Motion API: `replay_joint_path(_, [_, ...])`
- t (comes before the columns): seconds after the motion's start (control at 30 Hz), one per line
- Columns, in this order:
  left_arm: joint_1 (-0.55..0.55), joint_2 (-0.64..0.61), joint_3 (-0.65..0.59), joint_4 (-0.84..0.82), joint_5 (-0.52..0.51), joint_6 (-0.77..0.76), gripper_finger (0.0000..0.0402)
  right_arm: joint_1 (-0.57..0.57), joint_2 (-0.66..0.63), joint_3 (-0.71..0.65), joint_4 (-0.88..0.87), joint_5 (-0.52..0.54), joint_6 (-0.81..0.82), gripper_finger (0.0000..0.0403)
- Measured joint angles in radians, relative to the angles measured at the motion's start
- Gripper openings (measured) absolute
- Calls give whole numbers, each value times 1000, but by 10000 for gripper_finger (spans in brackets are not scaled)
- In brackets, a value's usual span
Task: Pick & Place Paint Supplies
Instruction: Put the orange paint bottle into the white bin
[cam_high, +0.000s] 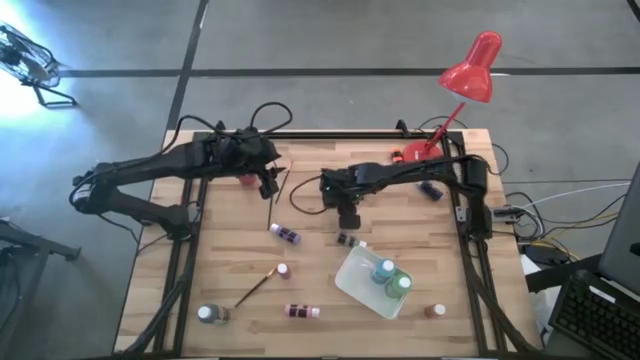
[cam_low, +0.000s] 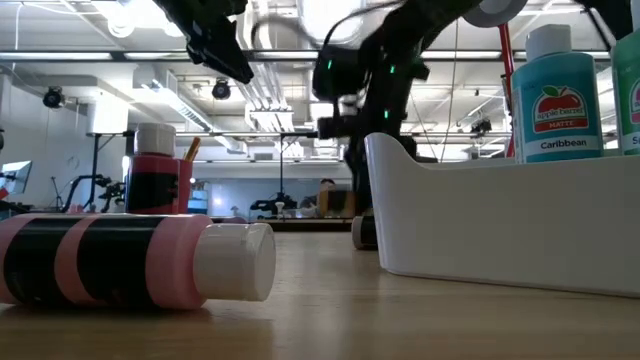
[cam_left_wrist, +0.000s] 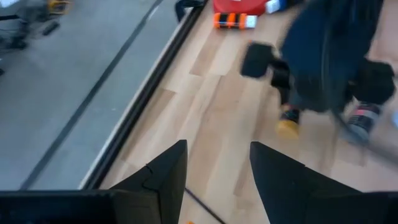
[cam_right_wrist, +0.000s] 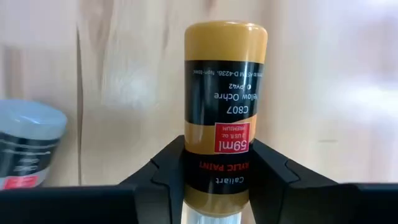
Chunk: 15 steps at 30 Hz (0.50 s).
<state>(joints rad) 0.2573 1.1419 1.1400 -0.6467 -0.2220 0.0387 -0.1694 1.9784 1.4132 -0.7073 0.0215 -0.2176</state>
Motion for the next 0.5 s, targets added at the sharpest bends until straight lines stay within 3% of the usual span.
replay_joint_path(0.33, [7,0,21,3,157,-57,181,103,-300,-3,-86,72,-27,118])
replay_joint_path(0.5, [49,0,35,34,312,-165,181,260,-442,2,-108,283,-51,118])
